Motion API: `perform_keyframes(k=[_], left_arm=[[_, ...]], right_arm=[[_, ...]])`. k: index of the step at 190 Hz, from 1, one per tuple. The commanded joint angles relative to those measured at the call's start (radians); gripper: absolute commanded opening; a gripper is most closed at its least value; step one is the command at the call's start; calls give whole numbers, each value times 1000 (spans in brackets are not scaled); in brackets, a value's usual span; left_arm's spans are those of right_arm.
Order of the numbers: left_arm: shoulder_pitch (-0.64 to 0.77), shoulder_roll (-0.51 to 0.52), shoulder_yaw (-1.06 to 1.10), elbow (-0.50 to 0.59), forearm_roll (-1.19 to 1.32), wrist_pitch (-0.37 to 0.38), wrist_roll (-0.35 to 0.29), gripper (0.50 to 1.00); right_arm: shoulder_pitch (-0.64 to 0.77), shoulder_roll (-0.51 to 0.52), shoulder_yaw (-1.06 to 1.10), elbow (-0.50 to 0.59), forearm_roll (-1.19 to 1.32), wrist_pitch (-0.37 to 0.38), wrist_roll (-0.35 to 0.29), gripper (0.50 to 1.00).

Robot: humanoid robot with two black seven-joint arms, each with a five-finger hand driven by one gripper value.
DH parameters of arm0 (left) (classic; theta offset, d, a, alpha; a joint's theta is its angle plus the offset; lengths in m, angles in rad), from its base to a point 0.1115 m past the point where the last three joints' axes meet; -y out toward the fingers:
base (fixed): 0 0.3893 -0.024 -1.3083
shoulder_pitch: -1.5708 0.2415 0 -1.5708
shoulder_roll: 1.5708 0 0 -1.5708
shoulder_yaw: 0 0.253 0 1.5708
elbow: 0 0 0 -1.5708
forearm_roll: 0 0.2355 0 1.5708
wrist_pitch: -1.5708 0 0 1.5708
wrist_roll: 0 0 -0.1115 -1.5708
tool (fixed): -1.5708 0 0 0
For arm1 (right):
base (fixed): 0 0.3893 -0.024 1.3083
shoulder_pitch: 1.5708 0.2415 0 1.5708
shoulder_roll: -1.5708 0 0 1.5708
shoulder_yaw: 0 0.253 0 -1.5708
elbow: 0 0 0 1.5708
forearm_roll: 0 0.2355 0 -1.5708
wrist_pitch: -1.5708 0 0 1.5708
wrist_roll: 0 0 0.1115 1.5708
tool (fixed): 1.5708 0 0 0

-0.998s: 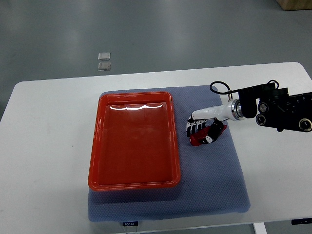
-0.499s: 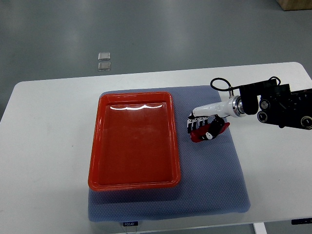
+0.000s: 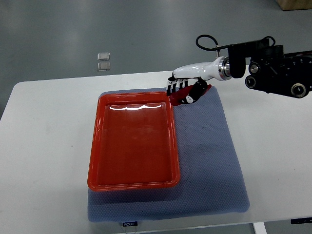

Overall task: Place red pepper on red tray
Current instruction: 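Lift the pepper with the right hand and carry it into the tray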

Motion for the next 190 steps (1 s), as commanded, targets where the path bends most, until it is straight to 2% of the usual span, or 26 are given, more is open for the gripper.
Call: perform_keyframes(k=[1,58,94,102,105,106,109,110,111,114,115,116,117,119,120,126,136,190], left_arm=[[0,0,0,0,0,0,0,1000],[0,0,0,0,0,0,0,1000],[0,0,0,0,0,-1,0,1000],[0,0,0,0,1,0,0,1000],[0,0,0,0,0,0,0,1000],[0,0,0,0,0,0,0,1000],[0,0,0,0,0,0,0,1000],[0,0,0,0,0,0,0,1000],[0,0,0,0,0,-1,0,1000],[2,0,0,0,0,0,0,1000],[0,0,0,0,0,0,0,1000],[0,0,0,0,0,0,0,1000],[2,0,0,0,0,0,0,1000],[2,0,0,0,0,0,0,1000],[0,0,0,0,0,0,0,1000],[0,0,0,0,0,0,0,1000],[0,0,0,0,0,0,0,1000],[0,0,0,0,1,0,0,1000]], right_arm=[[0,68,24,-26,2,-5,7,500],[-77,281,30,-149,2,-13,13,500],[-138,361,32,-227,0,-31,12,500],[-146,367,32,-238,0,-42,12,578],[-148,367,32,-242,0,-47,12,625],[-148,367,32,-242,0,-47,12,625],[-149,367,32,-246,0,-51,12,678],[-149,367,32,-246,0,-51,12,678],[-149,367,32,-247,0,-53,12,709],[-149,367,32,-247,0,-54,12,735],[-149,367,32,-247,0,-56,12,764],[-149,367,32,-247,0,-56,12,764],[-149,367,32,-249,2,-57,12,790],[-149,367,32,-249,2,-57,12,791],[-149,365,32,-249,2,-57,12,813],[-149,362,33,-247,2,-59,12,868],[-149,359,49,-247,4,-59,12,895],[-140,342,79,-247,8,-57,12,901]])
